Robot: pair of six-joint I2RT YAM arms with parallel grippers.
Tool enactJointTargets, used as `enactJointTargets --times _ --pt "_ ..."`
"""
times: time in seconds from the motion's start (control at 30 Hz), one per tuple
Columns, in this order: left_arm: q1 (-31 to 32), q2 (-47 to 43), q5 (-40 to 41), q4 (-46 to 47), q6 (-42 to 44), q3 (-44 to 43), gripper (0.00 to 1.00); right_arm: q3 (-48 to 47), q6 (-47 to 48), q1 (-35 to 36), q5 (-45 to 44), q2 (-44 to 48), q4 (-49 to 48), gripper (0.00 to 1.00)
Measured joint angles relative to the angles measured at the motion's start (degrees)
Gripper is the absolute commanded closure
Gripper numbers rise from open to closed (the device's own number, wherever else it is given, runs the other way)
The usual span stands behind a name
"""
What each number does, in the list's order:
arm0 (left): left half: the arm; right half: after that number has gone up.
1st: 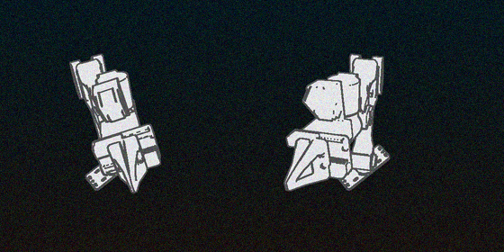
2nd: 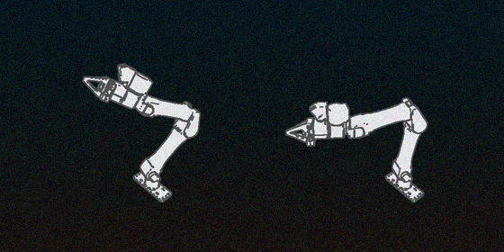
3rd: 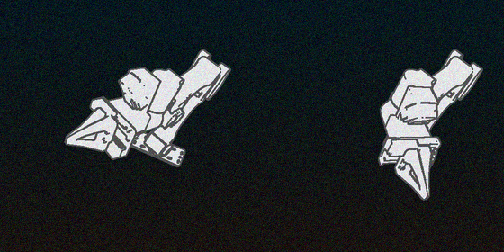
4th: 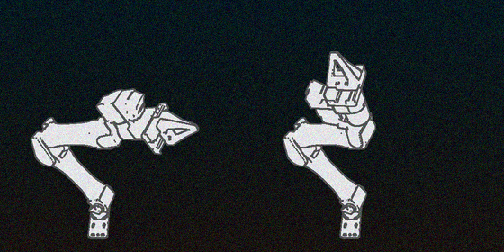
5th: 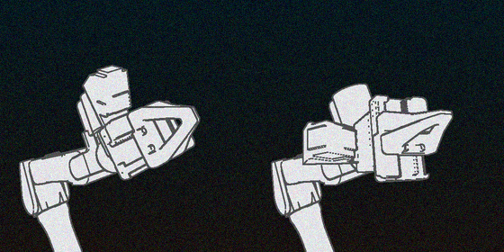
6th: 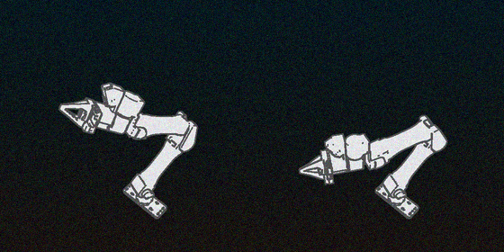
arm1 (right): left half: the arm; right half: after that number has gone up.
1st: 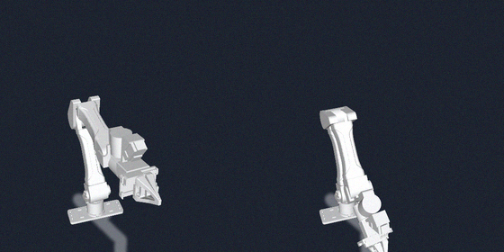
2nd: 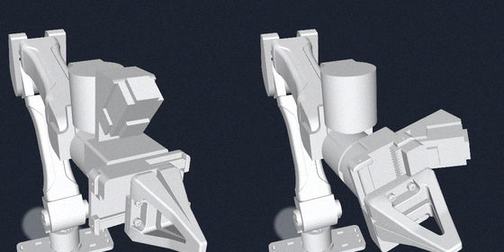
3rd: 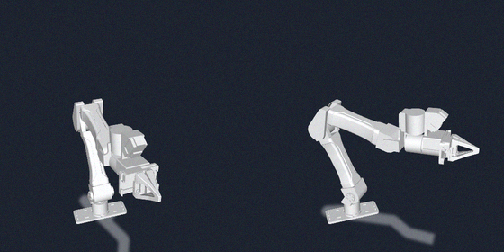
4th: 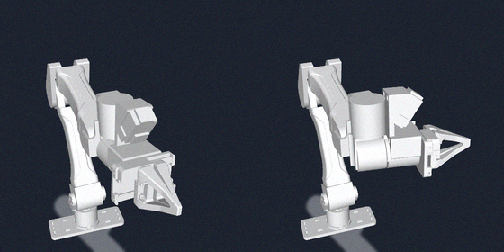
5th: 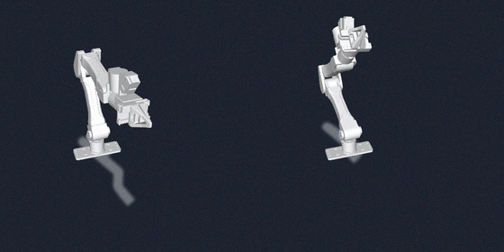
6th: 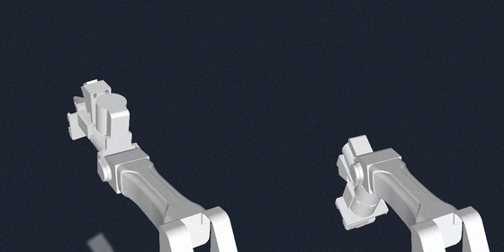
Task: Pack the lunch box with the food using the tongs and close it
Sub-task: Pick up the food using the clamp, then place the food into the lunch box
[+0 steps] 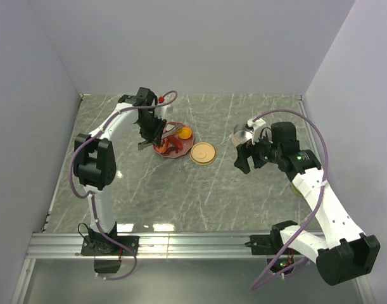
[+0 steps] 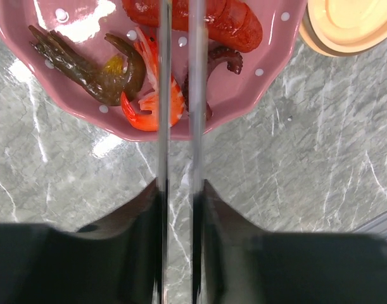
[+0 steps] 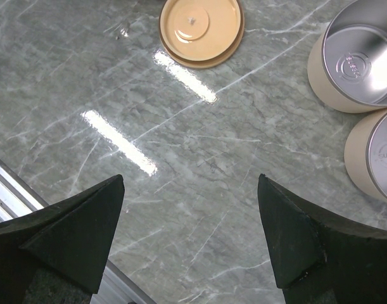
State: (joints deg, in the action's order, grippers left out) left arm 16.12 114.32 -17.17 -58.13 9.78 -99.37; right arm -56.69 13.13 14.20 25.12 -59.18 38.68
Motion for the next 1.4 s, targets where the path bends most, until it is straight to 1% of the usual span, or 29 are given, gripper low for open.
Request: enactJointTargets --times 0.1,0.17,0.3,0.47,0.57,0.67,0.73,1.0,1.1,1.27,1.4 --pt "0.0 0.0 -0.3 -0.1 -0.1 -0.3 0.81 0.0 0.0 0.0 0.0 0.0 0.0 0.08" --pt "0.0 0.0 -0.5 -0.3 -0.2 -0.8 0.85 0.0 0.1 0.0 -0.2 0.0 0.0 0.08" --pt "0.0 0.0 -0.8 -1.6 -0.2 -3.6 0.95 0.0 0.0 0.0 -0.4 0.0 0.0 0.08" --pt "0.3 0.8 -1.3 -4.6 0.0 -11.8 0.99 -1.2 -0.5 -0.9 -0.3 0.0 0.2 0.08" --pt "1.7 1.8 -1.4 -5.6 0.0 -18.4 1.00 -2.7 -1.4 -2.6 0.0 0.0 0.0 0.08" --pt "4.6 2.6 -1.4 -6.1 0.0 -24.5 1.00 -4.0 -2.3 -5.3 0.8 0.0 -0.2 0.08" --pt "6.8 2.6 -1.3 -5.3 0.0 -26.1 1.00 -4.5 -3.3 -7.8 1.4 0.0 -0.6 0.08" --pt "16.9 3.1 1.0 0.2 -0.5 -25.7 1.00 -5.6 -7.8 -21.3 6.3 0.0 -1.8 0.07" --pt "19.8 5.8 2.4 0.9 -1.0 -28.3 1.00 -5.9 -9.5 -25.7 7.9 -0.3 -2.1 0.07" --pt "22.4 10.2 6.2 3.1 -1.5 -29.3 0.99 -6.0 -12.3 -30.2 9.7 -0.3 -3.0 0.07" --pt "24.0 13.1 9.4 3.6 -1.5 -29.3 0.98 -6.0 -13.9 -31.1 10.6 -0.3 -3.8 0.07"
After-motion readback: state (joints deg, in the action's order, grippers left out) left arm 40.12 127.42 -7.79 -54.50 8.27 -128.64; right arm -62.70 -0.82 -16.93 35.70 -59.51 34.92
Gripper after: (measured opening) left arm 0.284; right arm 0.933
